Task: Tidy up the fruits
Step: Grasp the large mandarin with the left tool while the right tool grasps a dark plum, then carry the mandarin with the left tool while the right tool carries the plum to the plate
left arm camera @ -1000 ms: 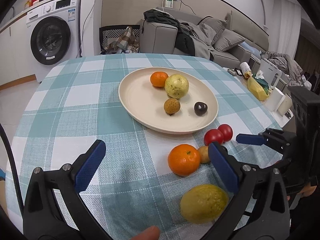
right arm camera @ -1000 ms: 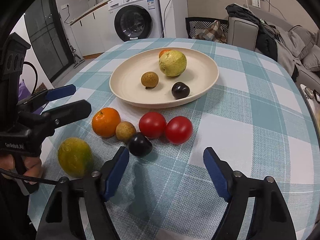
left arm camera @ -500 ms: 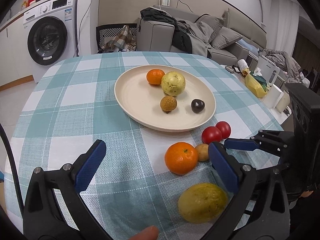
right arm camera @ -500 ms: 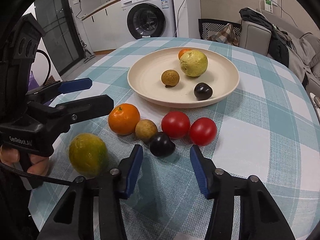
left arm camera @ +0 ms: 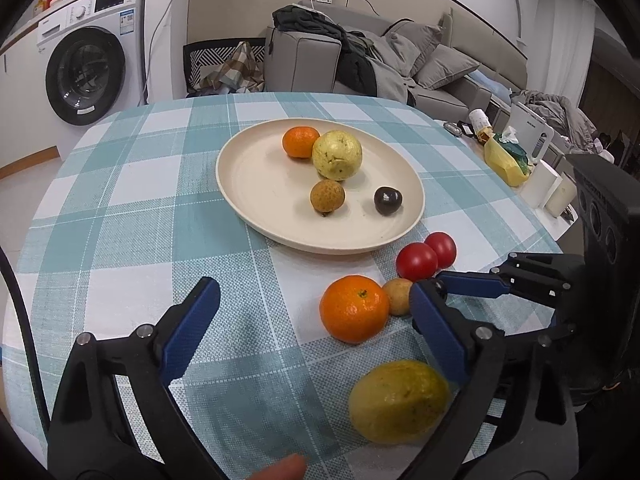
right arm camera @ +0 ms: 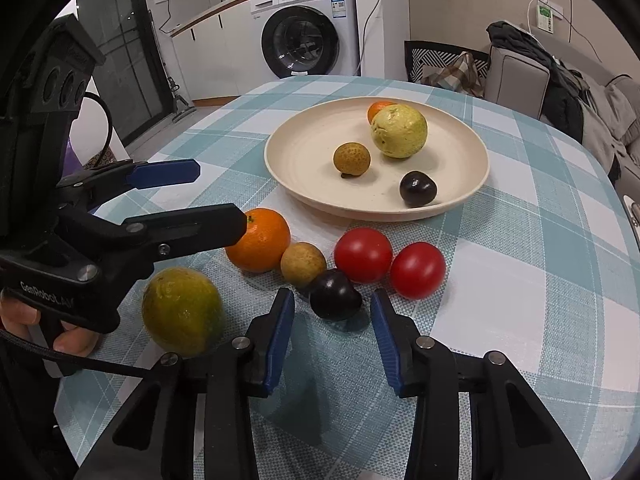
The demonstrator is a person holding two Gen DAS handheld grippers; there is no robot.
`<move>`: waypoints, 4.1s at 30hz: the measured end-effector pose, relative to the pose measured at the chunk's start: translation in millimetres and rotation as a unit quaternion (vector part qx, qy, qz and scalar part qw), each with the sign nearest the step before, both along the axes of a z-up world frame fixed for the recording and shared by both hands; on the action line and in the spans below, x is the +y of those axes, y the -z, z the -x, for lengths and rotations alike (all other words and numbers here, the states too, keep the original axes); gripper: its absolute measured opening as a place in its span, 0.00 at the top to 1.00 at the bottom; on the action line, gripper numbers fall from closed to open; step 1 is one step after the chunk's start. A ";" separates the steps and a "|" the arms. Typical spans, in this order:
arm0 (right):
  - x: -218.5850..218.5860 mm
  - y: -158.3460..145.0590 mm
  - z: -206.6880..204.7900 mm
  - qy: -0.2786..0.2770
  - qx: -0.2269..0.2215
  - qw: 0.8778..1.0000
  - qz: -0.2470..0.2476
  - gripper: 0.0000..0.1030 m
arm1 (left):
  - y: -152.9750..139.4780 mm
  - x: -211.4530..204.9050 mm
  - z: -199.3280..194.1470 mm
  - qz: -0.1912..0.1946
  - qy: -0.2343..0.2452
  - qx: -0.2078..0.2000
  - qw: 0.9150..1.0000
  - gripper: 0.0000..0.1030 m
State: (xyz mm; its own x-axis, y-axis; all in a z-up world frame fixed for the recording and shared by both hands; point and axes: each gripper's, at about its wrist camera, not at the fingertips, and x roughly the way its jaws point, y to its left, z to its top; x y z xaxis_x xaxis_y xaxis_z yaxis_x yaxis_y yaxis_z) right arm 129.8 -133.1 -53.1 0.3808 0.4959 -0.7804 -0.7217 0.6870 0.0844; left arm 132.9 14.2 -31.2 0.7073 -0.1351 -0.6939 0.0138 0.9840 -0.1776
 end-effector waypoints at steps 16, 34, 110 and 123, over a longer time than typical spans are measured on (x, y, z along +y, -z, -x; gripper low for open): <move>-1.6 0.4 -2.5 0.001 0.005 1.000 -0.004 0.73 | 17.3 -9.6 -8.9 0.008 0.030 0.041 0.999 0.29; -10.4 -10.0 2.6 0.003 -0.012 1.000 -0.011 0.74 | 19.4 -7.5 -10.6 0.051 0.051 0.040 0.997 0.57; -8.4 -35.8 -47.6 0.067 -0.041 0.989 -0.123 0.74 | -9.7 27.2 -47.7 0.002 -0.037 -0.045 0.998 0.63; -0.2 -26.2 -52.9 0.060 -0.026 0.992 -0.103 0.74 | -4.1 18.1 -58.1 -0.016 -0.032 -0.038 0.999 0.63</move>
State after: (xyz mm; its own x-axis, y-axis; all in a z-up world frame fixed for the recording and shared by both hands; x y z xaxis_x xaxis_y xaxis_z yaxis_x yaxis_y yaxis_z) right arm 182.7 -133.3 -26.9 0.4841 0.5923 -0.6441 -0.6433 0.7399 0.1969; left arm 191.0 32.3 -27.2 0.7641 -0.0670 -0.6416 -0.0369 0.9884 -0.1471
